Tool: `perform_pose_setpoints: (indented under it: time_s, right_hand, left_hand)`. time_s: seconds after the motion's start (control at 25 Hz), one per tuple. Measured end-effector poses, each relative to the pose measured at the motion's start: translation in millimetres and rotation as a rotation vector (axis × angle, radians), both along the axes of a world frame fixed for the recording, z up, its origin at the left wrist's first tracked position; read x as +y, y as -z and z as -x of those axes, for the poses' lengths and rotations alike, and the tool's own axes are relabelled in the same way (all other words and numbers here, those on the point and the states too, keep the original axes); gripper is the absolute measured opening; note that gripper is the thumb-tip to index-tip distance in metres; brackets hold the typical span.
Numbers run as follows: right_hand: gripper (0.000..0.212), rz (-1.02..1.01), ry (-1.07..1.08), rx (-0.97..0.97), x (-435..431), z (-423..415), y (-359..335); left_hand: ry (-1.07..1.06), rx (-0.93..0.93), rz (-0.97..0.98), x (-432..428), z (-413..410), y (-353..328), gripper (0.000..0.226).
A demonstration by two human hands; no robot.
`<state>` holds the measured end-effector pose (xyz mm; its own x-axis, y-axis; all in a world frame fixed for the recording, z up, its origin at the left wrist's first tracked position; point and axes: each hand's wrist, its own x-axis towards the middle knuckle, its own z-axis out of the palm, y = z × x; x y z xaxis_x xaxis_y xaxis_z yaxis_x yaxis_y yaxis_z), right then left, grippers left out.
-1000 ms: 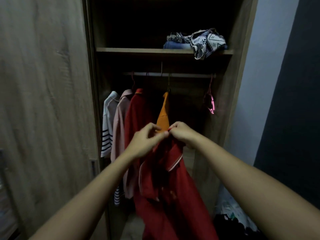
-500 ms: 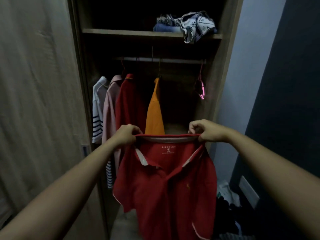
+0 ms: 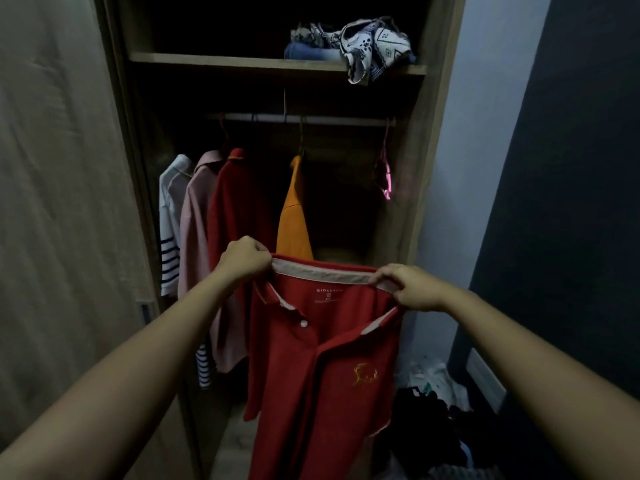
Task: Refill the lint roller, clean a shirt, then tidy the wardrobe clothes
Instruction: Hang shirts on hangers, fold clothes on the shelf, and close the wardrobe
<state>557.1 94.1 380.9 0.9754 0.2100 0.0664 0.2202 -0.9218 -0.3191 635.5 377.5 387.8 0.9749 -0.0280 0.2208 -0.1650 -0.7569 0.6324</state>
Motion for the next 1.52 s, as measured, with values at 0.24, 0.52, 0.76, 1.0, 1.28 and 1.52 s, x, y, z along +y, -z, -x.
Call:
perform_pose_setpoints:
  time_s: [0.24, 0.52, 0.76, 1.0, 1.28, 1.52]
  right_hand:
    - [0.044, -0.094, 0.073, -0.072, 10.1, -48.5, -44.3]
    - [0.053, 0.154, 0.061, 0.016, 25.3, -102.1, -66.3]
    - [0.057, 0.2, 0.108, 0.089, 10.8, -120.9, -74.4]
    - [0.06, 0.196, 0.172, 0.067, -8.6, -120.0, -91.2]
    - [0.058, 0.154, 0.226, 0.021, -10.8, -112.2, -89.6]
    - [0.055, 0.125, 0.216, -0.019, -0.4, -105.6, -83.8]
  left_hand:
    - [0.108, 0.028, 0.107, -24.8, -57.7, -33.1, 0.018]
    - [0.355, -0.061, 0.382, -123.5, -151.0, -69.7, 0.013]
    - [0.543, 0.245, 0.605, -228.6, -218.5, -89.8, 0.037]
    - [0.599, 0.253, 0.687, -290.0, -230.3, -98.1, 0.013]
    - [0.592, 0.274, 0.839, -271.7, -230.8, -118.7, 0.017]
    - [0.504, 0.255, 0.979, -207.4, -239.9, -135.6, 0.036]
